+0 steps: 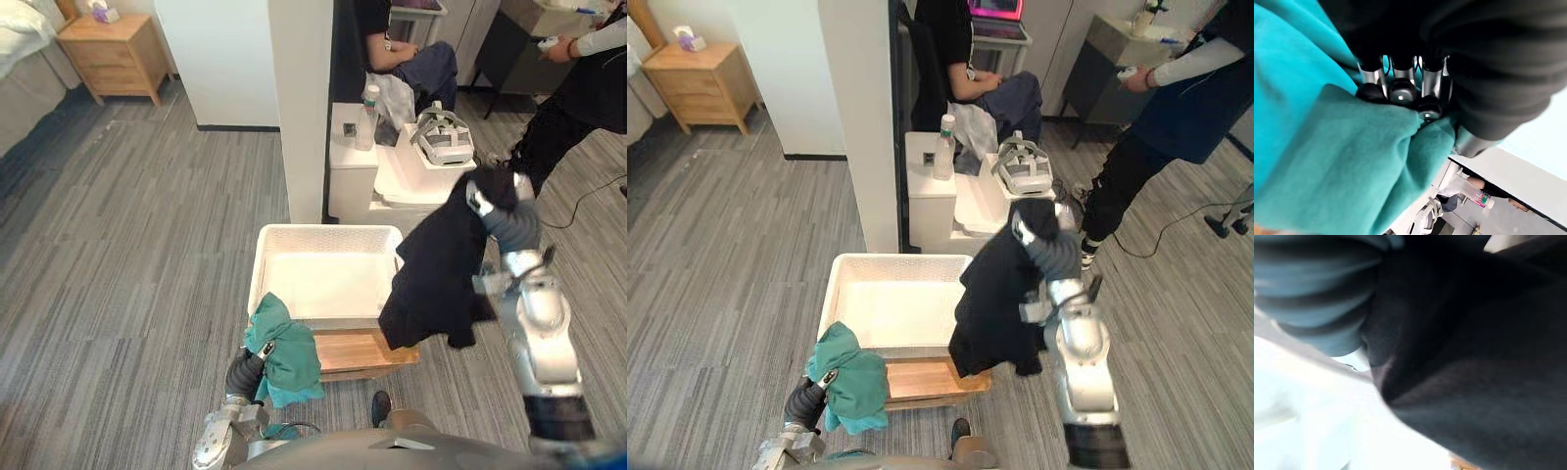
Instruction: Tidy the bed and pick cloth on bed and put in laundry
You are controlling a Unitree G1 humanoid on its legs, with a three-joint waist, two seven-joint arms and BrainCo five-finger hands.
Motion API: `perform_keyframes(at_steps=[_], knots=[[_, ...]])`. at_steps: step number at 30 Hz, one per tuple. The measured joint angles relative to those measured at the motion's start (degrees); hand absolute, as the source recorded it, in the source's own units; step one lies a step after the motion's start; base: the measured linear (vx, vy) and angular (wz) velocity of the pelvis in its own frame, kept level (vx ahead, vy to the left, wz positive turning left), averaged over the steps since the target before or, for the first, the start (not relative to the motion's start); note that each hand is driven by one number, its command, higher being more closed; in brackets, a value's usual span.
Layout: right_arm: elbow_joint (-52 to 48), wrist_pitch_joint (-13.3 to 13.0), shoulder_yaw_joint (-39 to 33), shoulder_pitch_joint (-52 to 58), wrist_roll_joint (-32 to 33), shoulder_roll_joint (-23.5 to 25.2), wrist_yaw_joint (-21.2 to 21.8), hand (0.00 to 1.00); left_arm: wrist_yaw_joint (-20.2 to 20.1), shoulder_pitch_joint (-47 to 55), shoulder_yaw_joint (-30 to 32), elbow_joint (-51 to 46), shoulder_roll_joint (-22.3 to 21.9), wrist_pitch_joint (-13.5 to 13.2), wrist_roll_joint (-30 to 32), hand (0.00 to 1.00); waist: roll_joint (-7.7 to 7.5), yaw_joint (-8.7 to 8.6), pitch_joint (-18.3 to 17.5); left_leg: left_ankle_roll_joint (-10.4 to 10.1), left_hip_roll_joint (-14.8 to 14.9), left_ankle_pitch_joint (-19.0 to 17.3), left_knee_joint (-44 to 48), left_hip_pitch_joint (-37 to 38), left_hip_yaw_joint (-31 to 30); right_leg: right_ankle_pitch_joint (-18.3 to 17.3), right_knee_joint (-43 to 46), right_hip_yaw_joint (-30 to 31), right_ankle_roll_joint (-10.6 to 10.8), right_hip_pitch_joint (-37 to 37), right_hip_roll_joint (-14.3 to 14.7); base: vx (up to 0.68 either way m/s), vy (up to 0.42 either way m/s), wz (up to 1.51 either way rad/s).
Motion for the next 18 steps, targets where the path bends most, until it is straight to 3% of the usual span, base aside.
perform_keyframes(at_steps=[6, 9, 14, 18], knots=[[3.4, 7.9, 3.2, -17.3, 1.1, -3.7, 0.4, 1.00, -2.7, -1.2, -0.1, 5.5, 0.2, 0.0, 0.0, 1.00, 0.66, 0.18, -0.5, -0.4, 0.1, 1.6, -1.4, 0.0, -0.7, 1.8, -2.6, -0.8, -0.3, 1.0, 0.0, 0.00, -0.005, 0.07], [7.2, 11.4, 5.3, -21.5, 2.8, -4.4, -0.2, 1.00, -2.8, -1.7, -0.1, 5.7, 0.2, 0.0, 0.0, 1.00, 0.59, 1.28, -0.5, -0.7, 0.1, 1.9, -1.4, 0.1, -1.5, 1.9, -3.2, -1.8, -0.4, 1.8, 0.4, 0.02, -0.017, 0.15], [13.6, 14.8, 8.2, -26.0, 3.4, -4.3, -0.7, 1.00, -2.7, -2.6, -0.2, 5.7, 0.2, 1.0, 0.1, 1.00, 0.61, 2.09, -0.5, -0.7, 0.1, 2.1, -1.4, -0.1, -2.8, 2.2, -4.5, -3.3, -0.4, 3.0, 0.3, -0.01, -0.018, 0.14], [18.4, 15.5, 9.2, -28.0, 3.4, -3.9, -1.6, 1.00, -2.3, -2.6, -1.1, 5.7, 0.3, 2.9, 0.4, 1.00, 0.62, 3.10, -0.5, -0.7, 0.1, 2.4, -1.4, -0.7, -3.5, 2.4, -4.9, -4.0, -0.6, 3.1, 0.2, -0.02, -0.017, 0.10]])
